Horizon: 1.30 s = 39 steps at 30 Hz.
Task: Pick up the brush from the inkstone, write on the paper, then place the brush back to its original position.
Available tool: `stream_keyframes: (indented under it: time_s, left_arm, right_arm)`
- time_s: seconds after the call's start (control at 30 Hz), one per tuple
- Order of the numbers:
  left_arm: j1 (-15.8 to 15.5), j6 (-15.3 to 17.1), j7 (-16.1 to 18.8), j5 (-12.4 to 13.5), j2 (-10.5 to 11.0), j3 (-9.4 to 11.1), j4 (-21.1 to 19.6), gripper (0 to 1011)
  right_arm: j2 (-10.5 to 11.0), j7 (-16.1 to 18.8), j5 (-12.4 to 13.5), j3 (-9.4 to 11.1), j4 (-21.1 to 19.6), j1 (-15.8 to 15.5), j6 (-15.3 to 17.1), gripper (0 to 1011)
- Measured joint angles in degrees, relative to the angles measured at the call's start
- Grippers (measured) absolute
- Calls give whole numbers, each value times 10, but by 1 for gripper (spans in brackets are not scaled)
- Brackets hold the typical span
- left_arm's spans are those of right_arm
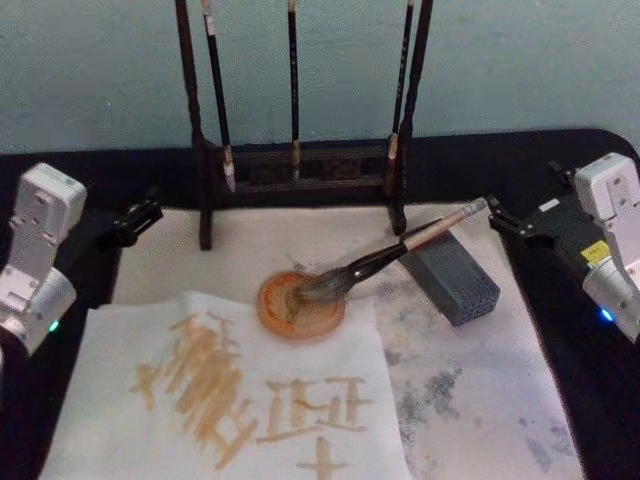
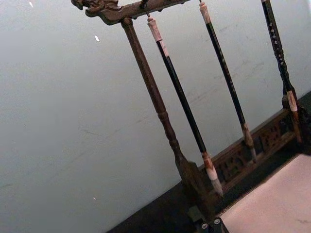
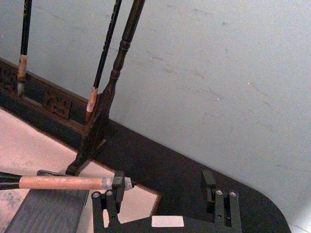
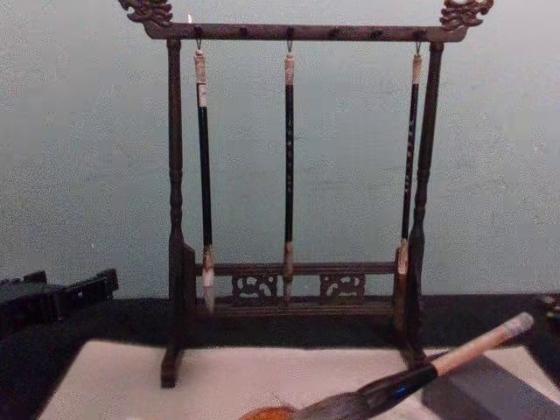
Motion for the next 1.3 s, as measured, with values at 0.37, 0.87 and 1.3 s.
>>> stream_keyframes:
  time_s: [0.37,0.87,1.3]
  left_arm:
    - [0,0,0,0,0,0,0,1002]
    - [0,0,0,0,0,0,0,1002]
    - [0,0,0,0,0,0,0,1002]
  right_arm:
    - [0,0,0,0,0,0,0,1006]
    - [0,0,0,0,0,0,0,1006]
    - [-10,47,88,46,-43,-35,-6,1006]
